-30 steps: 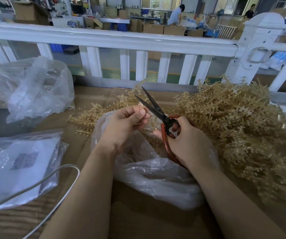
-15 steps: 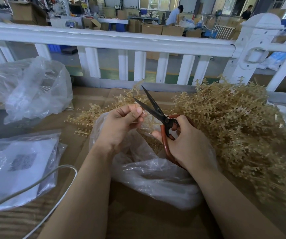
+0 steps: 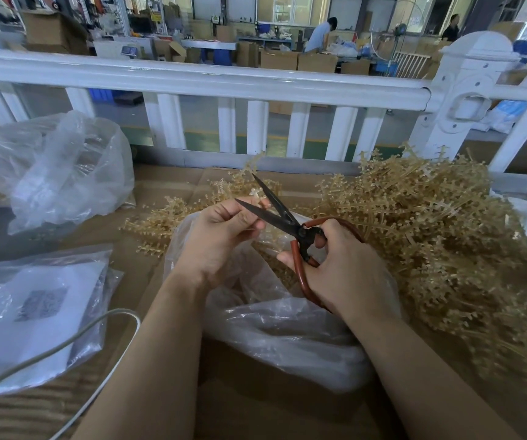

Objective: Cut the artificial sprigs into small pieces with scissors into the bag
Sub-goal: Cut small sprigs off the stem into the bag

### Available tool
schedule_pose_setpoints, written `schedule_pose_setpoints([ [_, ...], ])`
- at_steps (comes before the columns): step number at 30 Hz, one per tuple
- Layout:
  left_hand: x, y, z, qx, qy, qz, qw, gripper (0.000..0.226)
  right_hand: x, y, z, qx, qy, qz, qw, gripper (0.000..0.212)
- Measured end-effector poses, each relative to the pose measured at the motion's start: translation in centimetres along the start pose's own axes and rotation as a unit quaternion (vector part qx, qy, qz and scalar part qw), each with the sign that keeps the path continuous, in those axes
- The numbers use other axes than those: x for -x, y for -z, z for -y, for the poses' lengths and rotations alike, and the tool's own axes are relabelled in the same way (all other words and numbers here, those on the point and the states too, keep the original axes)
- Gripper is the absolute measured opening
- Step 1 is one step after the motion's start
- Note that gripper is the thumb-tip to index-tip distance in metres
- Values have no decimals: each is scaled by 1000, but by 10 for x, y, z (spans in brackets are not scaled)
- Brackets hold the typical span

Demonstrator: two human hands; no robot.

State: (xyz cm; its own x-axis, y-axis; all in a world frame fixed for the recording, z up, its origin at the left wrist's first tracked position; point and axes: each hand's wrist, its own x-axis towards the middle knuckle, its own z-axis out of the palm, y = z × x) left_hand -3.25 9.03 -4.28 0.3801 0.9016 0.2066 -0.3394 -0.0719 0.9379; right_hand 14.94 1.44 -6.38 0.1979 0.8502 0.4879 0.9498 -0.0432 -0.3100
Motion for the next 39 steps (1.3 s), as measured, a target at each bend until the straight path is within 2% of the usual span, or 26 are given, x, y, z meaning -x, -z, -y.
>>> schedule_pose_setpoints([
  [15, 3, -12, 0, 53, 26, -10, 998, 14, 1, -3, -2, -20, -11, -1, 1000, 66],
  [21, 4, -16, -3, 36, 36, -11, 999, 15, 0, -5, -3, -33, -21, 2, 999, 71],
  [27, 4, -16, -3, 33, 37, -8, 999, 16, 1, -3, -1, -31, -19, 1, 999, 66],
  [39, 3, -16, -3, 29, 34, -18, 999, 14, 0, 8, 5, -39, -11, 26, 999, 69],
])
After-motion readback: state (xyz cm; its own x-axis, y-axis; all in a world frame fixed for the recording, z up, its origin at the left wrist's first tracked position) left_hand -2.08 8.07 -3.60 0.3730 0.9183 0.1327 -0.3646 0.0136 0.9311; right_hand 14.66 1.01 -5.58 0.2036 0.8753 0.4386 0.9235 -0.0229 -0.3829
